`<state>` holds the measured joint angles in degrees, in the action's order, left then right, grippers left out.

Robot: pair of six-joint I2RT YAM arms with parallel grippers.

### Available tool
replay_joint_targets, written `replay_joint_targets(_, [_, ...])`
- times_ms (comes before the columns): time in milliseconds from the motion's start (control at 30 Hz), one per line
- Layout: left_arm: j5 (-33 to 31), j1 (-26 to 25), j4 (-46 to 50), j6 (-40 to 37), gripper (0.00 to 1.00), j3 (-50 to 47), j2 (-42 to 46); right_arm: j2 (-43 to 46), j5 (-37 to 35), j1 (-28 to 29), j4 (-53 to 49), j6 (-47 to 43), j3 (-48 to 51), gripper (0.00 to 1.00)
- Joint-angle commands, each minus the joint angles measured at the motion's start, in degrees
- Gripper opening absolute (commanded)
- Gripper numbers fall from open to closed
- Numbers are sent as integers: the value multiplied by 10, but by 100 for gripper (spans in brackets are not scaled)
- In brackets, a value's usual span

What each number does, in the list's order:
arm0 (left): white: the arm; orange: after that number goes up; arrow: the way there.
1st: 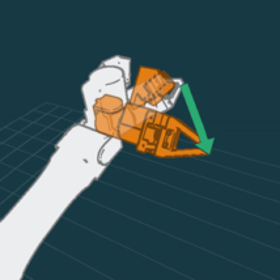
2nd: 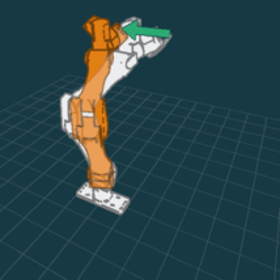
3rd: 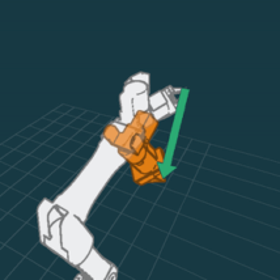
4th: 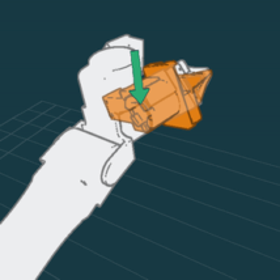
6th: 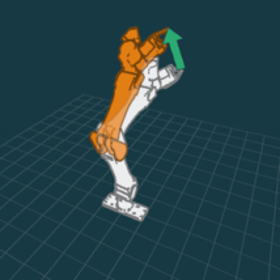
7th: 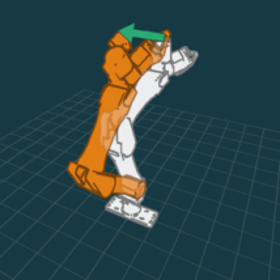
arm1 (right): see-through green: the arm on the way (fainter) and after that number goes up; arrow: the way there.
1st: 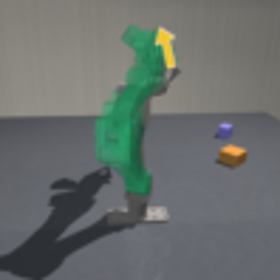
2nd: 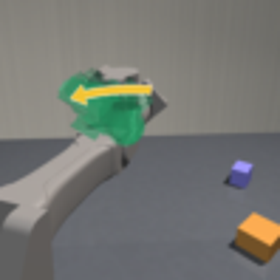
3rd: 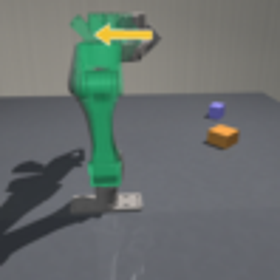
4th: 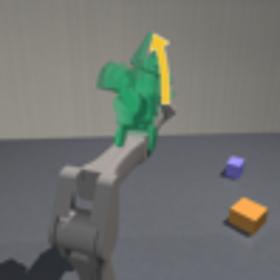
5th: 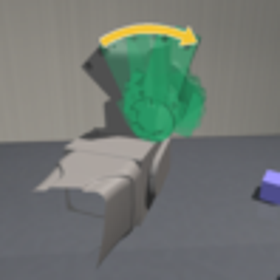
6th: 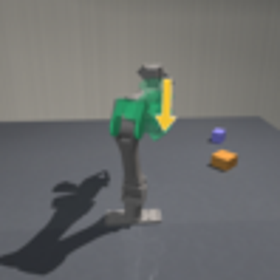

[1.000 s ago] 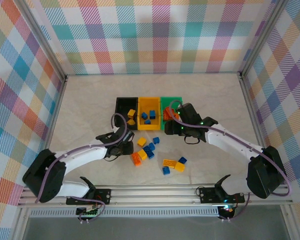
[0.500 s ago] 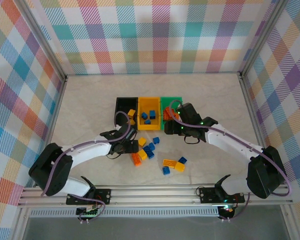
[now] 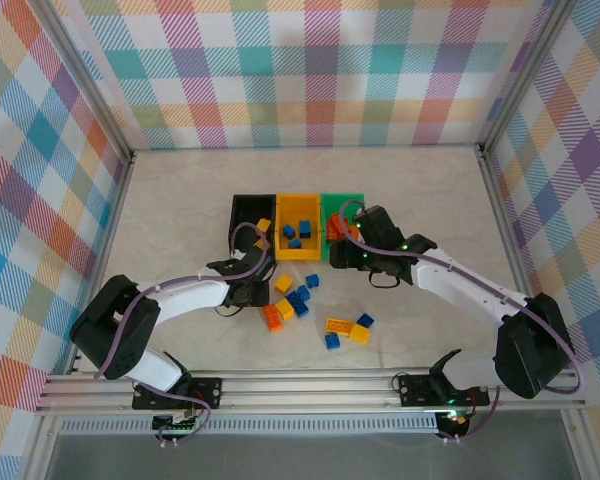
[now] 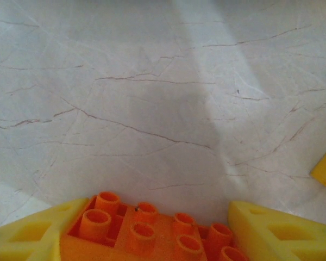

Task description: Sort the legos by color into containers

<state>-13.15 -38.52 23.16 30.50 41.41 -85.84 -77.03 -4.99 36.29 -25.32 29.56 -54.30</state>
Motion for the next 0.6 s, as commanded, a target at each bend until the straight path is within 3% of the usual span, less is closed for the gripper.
replay_joint_targets(0, [11,4,-10,-5,56,-5,8,12,-6,-1,5,2,7,77])
replay_joint_targets(167, [21,3,26,-6,53,11,61,17,-14,-1,3,7,9,77])
replay_joint_targets(300, [27,-10,66,-13,53,78,86,36,-32,-2,2,16,24,77])
replay_joint_targets(567, [60,-41,49,-36,52,297,-68,96,-61,-3,-26,34,86,77])
